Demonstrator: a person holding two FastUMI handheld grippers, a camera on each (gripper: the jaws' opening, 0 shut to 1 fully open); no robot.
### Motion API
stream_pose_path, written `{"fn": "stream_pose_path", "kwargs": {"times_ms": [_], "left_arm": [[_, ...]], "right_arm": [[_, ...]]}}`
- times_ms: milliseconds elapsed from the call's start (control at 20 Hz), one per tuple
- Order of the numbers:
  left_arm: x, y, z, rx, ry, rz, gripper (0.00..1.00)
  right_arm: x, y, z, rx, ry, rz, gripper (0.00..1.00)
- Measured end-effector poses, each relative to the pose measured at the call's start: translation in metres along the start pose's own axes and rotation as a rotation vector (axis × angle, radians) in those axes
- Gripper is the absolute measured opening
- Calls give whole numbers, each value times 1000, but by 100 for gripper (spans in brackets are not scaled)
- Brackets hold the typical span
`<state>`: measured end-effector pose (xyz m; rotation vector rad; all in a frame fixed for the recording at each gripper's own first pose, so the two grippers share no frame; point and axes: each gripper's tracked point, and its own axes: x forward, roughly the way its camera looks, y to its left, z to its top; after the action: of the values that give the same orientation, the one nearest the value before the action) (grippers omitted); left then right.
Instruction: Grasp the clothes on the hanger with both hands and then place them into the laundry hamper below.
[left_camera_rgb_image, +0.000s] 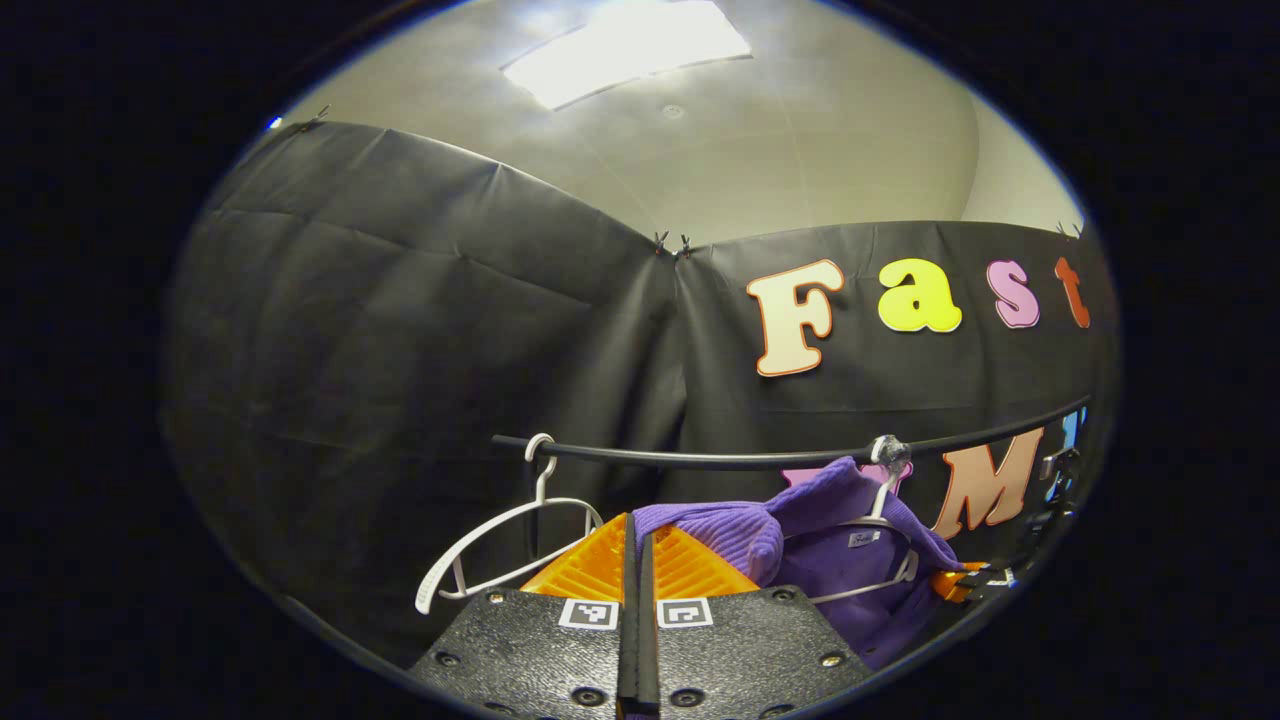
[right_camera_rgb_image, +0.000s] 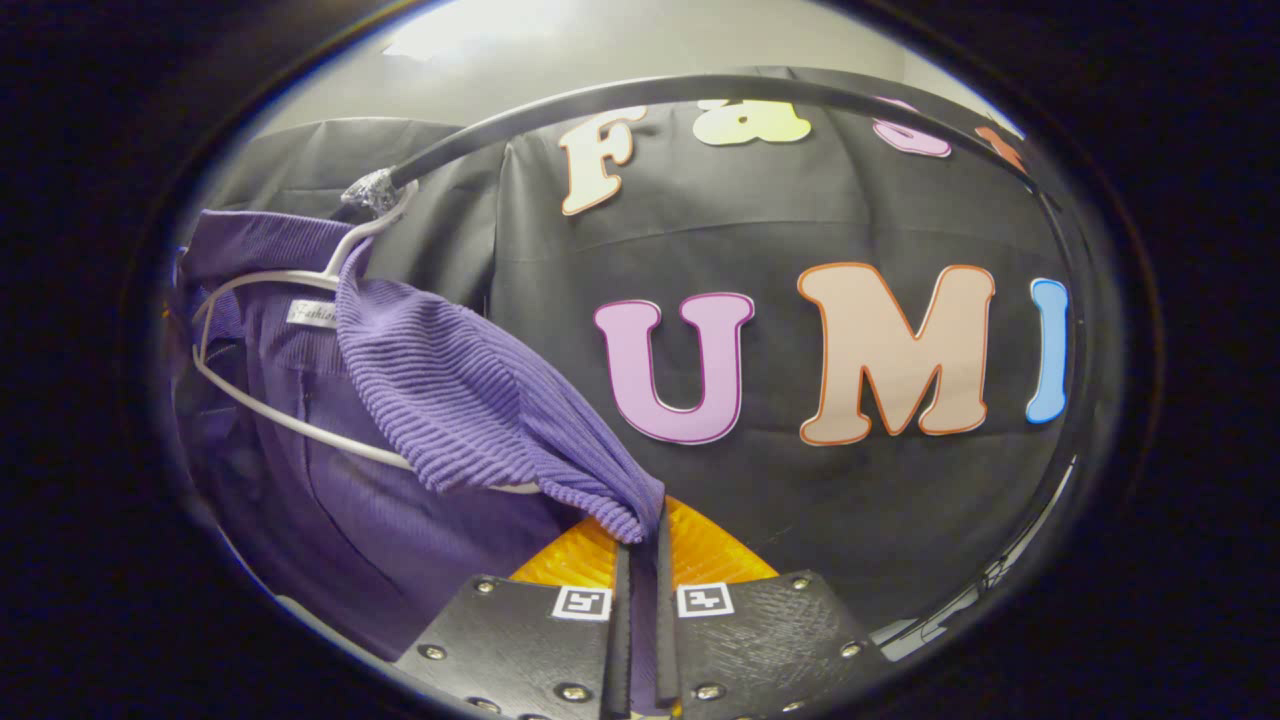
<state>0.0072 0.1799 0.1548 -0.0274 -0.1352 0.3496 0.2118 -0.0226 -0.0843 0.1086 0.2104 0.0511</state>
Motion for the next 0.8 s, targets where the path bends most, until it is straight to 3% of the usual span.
{"fn": "stream_pose_path", "kwargs": {"times_ms": [800], "left_arm": [[20, 40, -27, 99, 18, 78, 1]], "right_arm": [[10, -1, 32, -34, -70, -8, 10]]}}
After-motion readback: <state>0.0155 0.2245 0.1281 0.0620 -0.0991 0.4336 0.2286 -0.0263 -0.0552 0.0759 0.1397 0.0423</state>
